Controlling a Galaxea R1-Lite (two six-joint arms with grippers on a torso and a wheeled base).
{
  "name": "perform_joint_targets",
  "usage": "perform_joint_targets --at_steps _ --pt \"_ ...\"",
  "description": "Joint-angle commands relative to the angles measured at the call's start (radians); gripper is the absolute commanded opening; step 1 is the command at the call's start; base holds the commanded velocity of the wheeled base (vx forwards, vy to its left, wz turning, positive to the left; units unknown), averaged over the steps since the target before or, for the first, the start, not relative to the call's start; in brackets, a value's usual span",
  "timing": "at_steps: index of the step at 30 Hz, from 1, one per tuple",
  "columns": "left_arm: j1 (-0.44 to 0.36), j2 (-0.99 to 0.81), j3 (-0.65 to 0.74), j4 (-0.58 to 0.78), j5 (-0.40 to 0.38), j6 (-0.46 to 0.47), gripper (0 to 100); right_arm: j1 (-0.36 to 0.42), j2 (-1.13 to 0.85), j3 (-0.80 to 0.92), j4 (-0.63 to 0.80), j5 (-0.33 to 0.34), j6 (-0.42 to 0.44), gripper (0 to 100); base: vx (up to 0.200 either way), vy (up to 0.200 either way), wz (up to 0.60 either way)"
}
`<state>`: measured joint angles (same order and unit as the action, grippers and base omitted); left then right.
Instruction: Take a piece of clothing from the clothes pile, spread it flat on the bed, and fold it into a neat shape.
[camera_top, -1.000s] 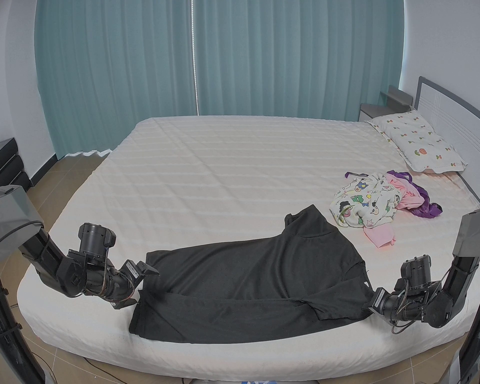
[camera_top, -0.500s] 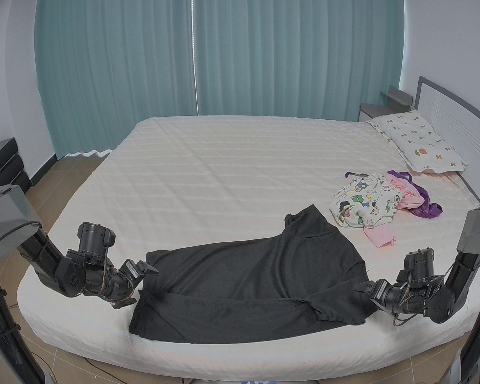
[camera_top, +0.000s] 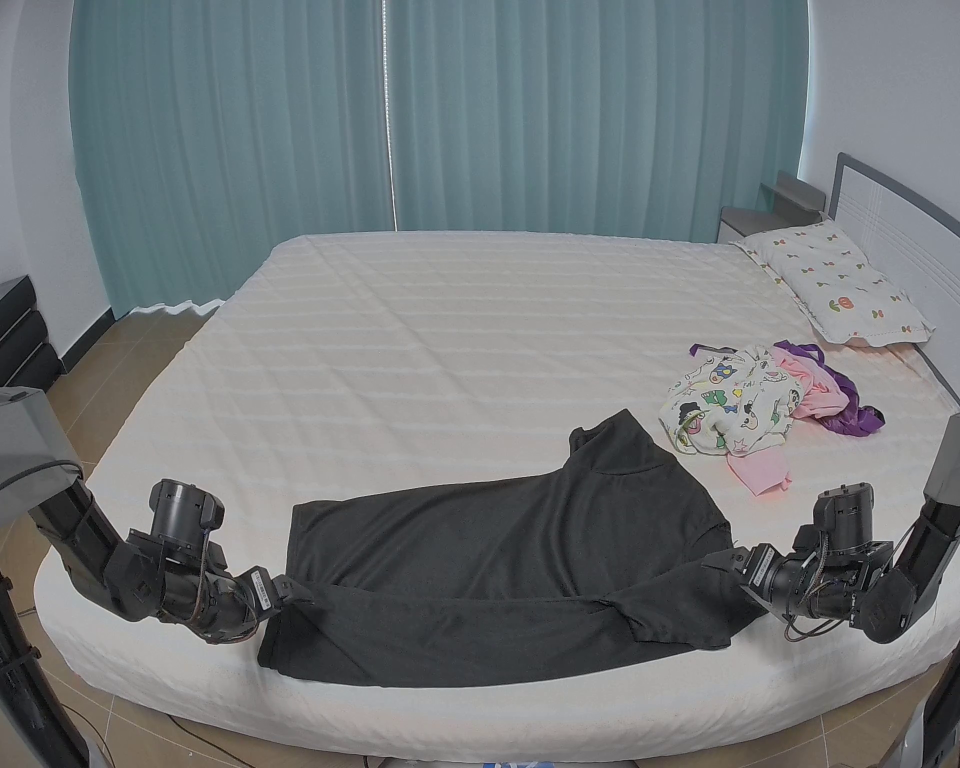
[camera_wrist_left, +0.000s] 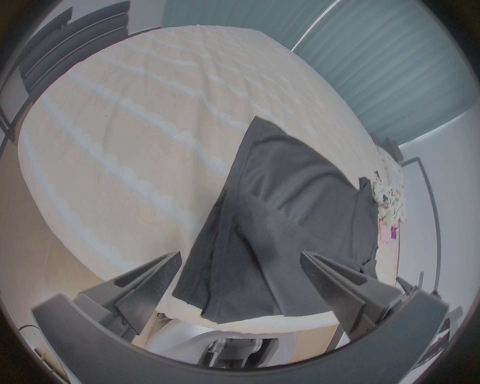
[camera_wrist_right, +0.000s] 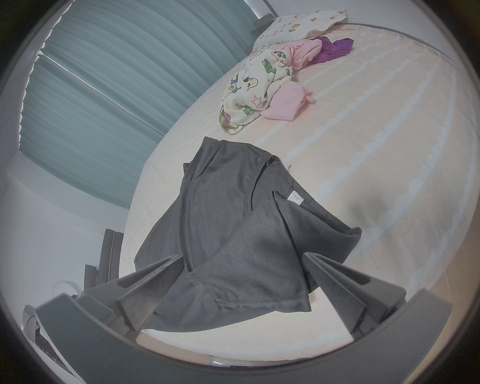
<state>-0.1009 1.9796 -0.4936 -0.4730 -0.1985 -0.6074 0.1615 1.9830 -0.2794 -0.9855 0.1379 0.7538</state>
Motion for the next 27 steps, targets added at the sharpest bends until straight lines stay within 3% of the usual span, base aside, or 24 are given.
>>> perform_joint_targets --at_steps 1,6,11,12,20,27 --pt "0.003 0.035 0.049 -0.039 -0.013 0.006 100 0.003 0.007 0.017 -0.002 0.003 -0.008 100 0.0 0.0 0.0" --pt "0.0 0.051 0.116 -0.196 -0.048 0.008 100 0.004 0.007 0.025 -0.005 0.006 -0.018 100 0.0 0.0 0.0" --pt "-0.007 0.113 0.125 -0.234 -0.039 0.015 100 0.004 -0.004 0.029 -0.007 0.032 -0.016 100 0.0 0.0 0.0" --pt "-0.007 0.117 0.127 -0.234 -0.039 0.023 0 0.004 -0.004 0.031 -0.007 0.034 -0.016 100 0.0 0.0 0.0" --pt "-0.002 0.105 0.176 -0.227 -0.033 0.097 0 0.003 -0.001 0.031 -0.007 0.035 -0.016 100 0.0 0.0 0.0" --pt "0.009 0.101 0.19 -0.22 0.025 0.138 0 0.001 -0.003 0.032 -0.007 0.035 -0.014 100 0.0 0.0 0.0"
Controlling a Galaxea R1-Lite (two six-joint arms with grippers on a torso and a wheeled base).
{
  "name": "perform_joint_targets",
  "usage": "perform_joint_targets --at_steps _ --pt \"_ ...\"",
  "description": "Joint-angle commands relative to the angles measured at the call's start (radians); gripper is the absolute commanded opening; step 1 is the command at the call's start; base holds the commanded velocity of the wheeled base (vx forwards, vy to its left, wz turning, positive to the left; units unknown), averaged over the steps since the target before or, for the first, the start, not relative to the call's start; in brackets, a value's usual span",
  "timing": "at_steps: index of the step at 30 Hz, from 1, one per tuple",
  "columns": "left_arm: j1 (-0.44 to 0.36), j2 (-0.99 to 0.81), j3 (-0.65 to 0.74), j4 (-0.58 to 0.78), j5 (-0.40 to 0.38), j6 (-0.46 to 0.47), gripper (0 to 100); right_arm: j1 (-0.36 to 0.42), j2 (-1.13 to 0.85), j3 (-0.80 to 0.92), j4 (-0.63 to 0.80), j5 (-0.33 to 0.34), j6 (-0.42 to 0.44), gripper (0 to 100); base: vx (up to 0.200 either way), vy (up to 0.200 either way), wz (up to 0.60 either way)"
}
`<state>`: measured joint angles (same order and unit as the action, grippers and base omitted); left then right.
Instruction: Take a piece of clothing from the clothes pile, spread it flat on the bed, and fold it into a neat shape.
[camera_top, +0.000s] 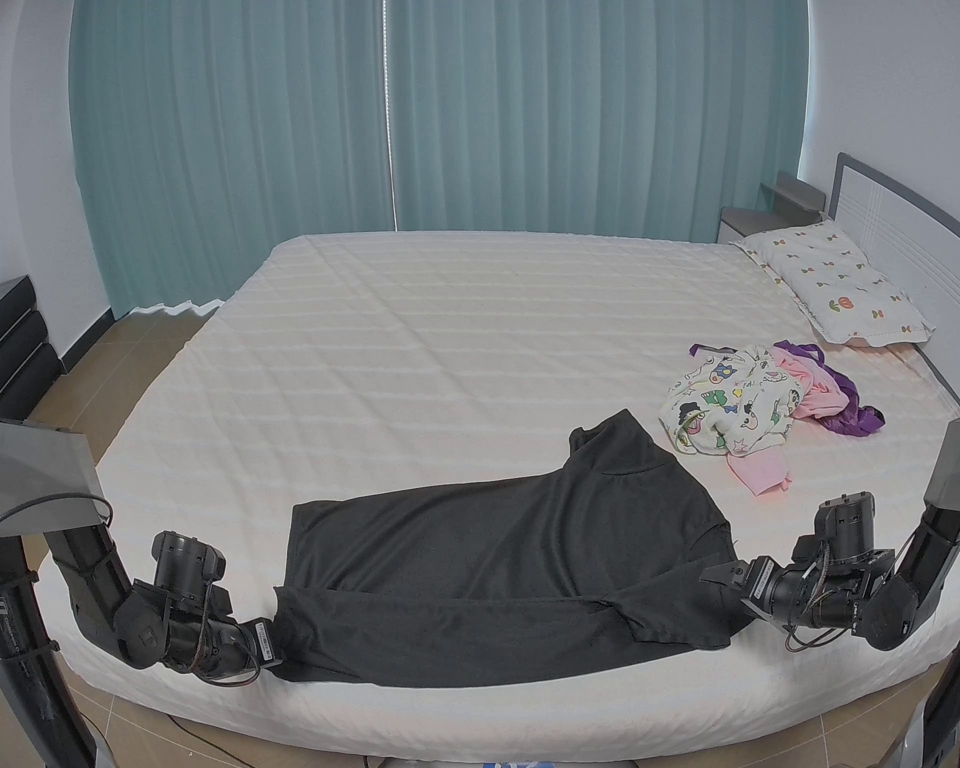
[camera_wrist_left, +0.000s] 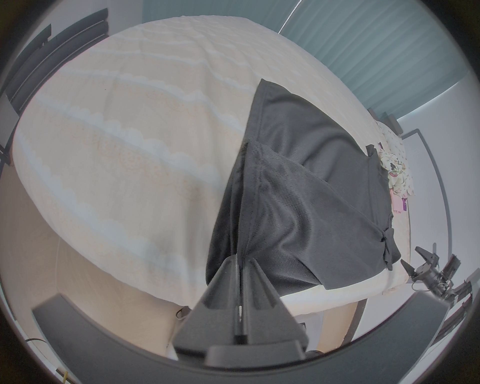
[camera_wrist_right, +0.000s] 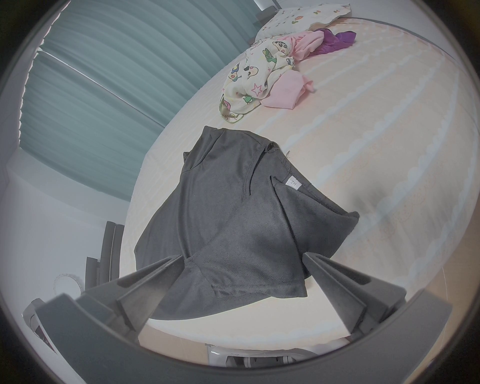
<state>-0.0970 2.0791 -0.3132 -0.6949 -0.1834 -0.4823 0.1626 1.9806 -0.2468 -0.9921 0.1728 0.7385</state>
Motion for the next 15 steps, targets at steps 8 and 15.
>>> perform_joint_targets --at_steps 8,15 --pt "0.013 -0.022 0.025 0.067 0.012 0.074 0 -0.006 0.003 -0.003 0.0 0.001 0.001 100 0.0 0.0 0.0" --pt "0.01 -0.024 0.034 0.067 0.012 0.085 100 -0.006 0.007 -0.005 0.0 0.001 0.001 100 0.0 0.0 0.0"
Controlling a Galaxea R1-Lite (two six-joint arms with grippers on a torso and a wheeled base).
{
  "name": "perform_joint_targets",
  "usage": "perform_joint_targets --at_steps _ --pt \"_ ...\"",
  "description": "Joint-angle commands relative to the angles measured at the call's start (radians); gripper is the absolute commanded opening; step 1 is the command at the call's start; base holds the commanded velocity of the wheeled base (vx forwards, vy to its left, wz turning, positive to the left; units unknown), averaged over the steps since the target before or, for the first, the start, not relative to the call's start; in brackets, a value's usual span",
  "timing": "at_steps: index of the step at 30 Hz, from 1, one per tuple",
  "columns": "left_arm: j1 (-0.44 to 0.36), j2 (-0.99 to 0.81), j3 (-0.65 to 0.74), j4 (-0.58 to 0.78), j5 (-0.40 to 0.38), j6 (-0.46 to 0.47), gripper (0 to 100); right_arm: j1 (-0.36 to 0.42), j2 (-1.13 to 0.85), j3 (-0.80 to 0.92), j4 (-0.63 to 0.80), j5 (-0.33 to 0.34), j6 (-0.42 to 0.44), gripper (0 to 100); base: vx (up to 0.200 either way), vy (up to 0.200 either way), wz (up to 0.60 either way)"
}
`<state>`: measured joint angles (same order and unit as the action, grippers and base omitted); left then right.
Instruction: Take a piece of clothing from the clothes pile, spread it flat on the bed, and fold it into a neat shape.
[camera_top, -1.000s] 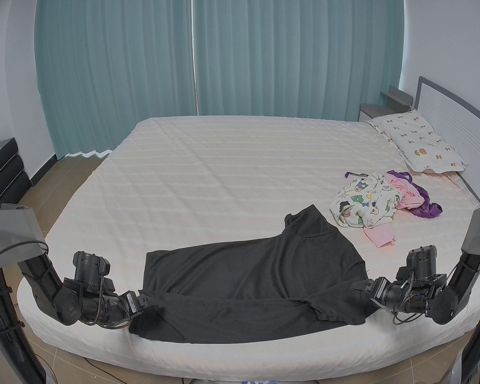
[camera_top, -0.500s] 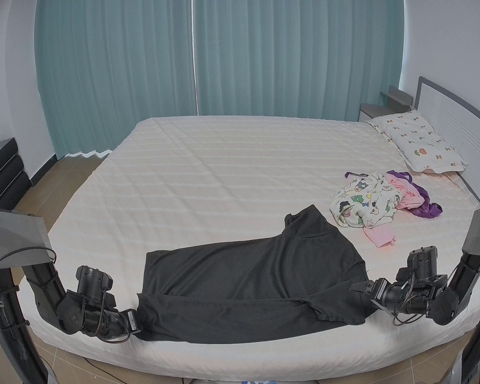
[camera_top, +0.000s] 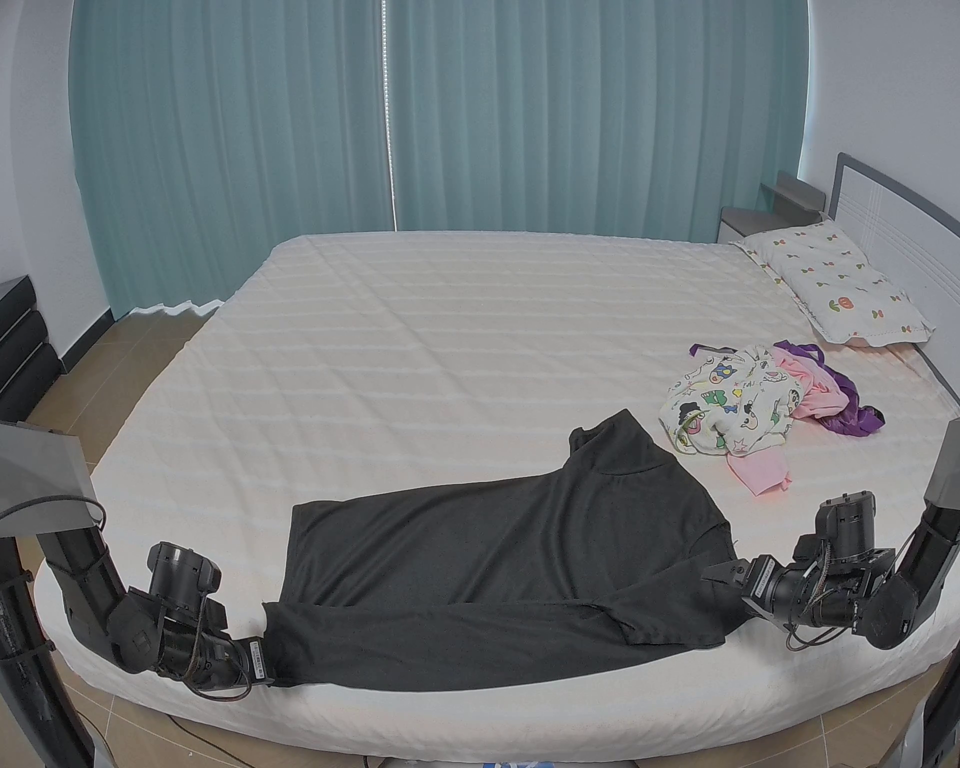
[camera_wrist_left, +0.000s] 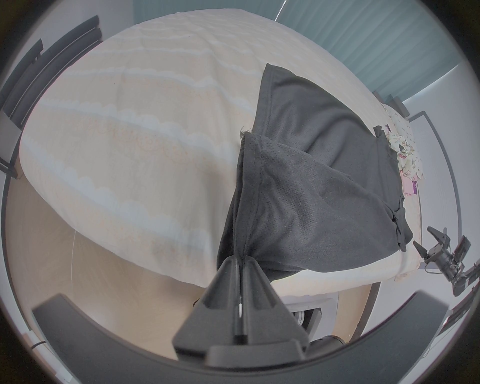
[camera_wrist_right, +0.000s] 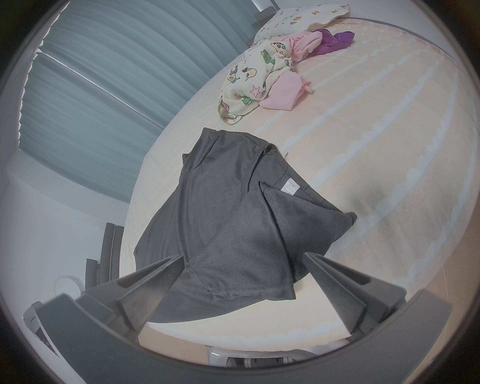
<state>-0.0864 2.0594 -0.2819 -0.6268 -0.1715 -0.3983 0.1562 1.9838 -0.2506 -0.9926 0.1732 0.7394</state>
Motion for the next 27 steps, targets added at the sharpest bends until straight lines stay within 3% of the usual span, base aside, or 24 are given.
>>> perform_joint_targets --at_steps 1,10,13,19,27 --pt "-0.001 -0.005 0.012 -0.002 0.0 0.015 100 -0.003 0.004 -0.004 -0.001 0.0 0.0 100 0.0 0.0 0.0" --pt "0.01 -0.116 -0.028 -0.01 -0.008 -0.036 100 -0.02 0.003 -0.01 -0.001 0.0 -0.002 100 0.0 0.0 0.0" --pt "0.008 -0.148 -0.103 -0.007 -0.003 -0.14 100 -0.015 -0.002 -0.012 -0.001 0.0 0.0 100 0.0 0.0 0.0" --pt "0.004 -0.035 -0.224 -0.005 0.003 -0.182 100 -0.015 0.0 -0.01 -0.001 0.002 0.0 100 0.0 0.0 0.0" --pt "0.002 0.059 -0.257 -0.014 0.001 -0.195 100 -0.015 -0.002 -0.01 -0.003 0.002 0.0 100 0.0 0.0 0.0"
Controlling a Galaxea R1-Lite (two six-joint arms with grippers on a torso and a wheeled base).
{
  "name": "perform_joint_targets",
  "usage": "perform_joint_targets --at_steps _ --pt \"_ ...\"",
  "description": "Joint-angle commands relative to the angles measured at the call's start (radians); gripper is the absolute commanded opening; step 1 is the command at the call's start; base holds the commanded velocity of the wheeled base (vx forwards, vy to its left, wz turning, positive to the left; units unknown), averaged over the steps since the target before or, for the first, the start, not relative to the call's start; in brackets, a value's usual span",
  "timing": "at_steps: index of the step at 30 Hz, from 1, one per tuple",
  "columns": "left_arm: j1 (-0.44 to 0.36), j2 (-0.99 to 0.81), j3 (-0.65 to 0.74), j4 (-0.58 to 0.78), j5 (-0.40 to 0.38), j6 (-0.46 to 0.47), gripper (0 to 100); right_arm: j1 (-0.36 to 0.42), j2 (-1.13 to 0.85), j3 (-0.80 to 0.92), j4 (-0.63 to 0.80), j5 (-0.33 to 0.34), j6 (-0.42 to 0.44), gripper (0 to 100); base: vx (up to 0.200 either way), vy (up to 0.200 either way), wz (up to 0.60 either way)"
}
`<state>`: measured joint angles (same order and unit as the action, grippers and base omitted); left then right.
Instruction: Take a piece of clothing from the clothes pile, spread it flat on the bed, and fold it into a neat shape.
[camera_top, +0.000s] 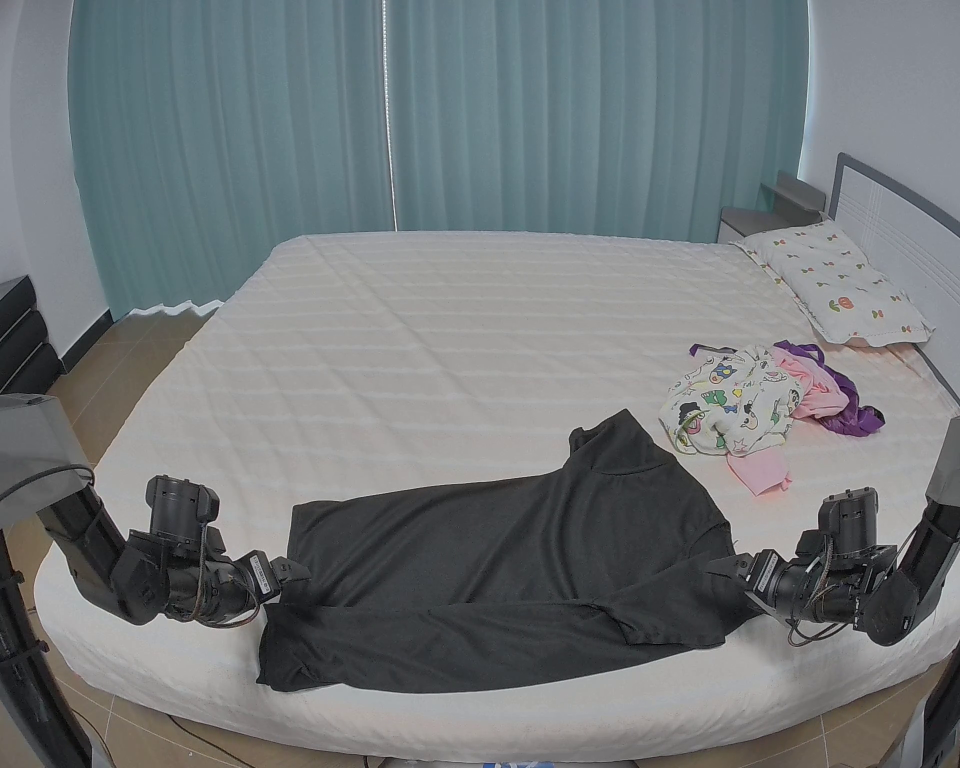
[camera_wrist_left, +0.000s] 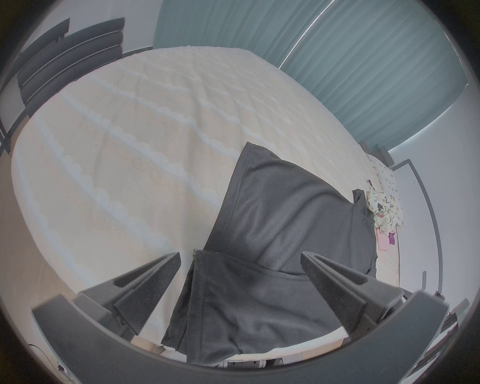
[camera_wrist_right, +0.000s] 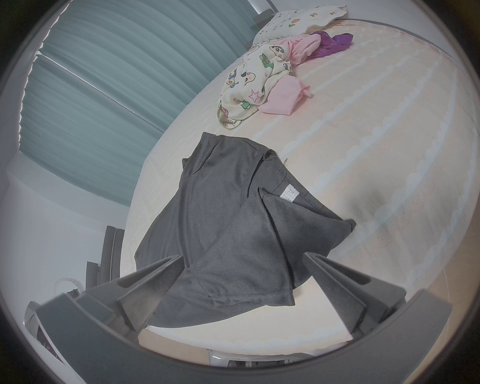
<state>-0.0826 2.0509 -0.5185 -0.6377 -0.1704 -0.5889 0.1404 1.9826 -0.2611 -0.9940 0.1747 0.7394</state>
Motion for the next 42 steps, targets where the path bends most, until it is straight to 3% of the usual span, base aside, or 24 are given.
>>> perform_joint_targets --at_steps 1,3,4,8,14,17,18,20,28,42 --pt "-0.002 0.075 -0.023 -0.004 0.0 -0.005 100 0.001 0.001 0.0 -0.002 0.0 0.0 100 0.0 0.0 0.0" --pt "-0.002 0.095 -0.034 -0.004 0.002 -0.005 100 0.001 0.005 -0.001 -0.003 0.0 0.0 100 0.0 0.0 0.0" --pt "-0.002 0.101 -0.041 -0.002 0.002 -0.006 0 0.001 0.005 -0.001 -0.003 0.002 -0.002 100 0.0 0.0 0.0" --pt "-0.002 0.104 -0.048 -0.004 0.014 -0.051 0 -0.005 0.009 -0.014 -0.003 0.008 -0.002 100 0.0 0.0 0.0" --pt "-0.003 0.098 -0.044 -0.004 0.031 -0.1 0 -0.059 0.084 -0.107 -0.002 0.078 -0.032 100 0.0 0.0 0.0" --pt "-0.003 0.095 -0.044 -0.004 0.031 -0.117 0 -0.076 0.105 -0.136 0.005 0.088 -0.077 100 0.0 0.0 0.0" --pt "-0.006 0.094 -0.046 -0.004 0.029 -0.129 0 -0.082 0.139 -0.164 0.006 0.098 -0.138 100 0.0 0.0 0.0" --pt "-0.014 0.094 -0.046 -0.004 0.029 -0.129 0 -0.085 0.168 -0.19 0.002 0.115 -0.183 100 0.0 0.0 0.0" --pt "-0.022 0.092 -0.04 -0.004 0.029 -0.131 0 -0.093 0.234 -0.264 -0.002 0.193 -0.299 100 0.0 0.0 0.0" --pt "-0.022 0.092 -0.041 -0.004 0.029 -0.131 0 -0.102 0.332 -0.351 0.0 0.197 -0.344 100 0.0 0.0 0.0"
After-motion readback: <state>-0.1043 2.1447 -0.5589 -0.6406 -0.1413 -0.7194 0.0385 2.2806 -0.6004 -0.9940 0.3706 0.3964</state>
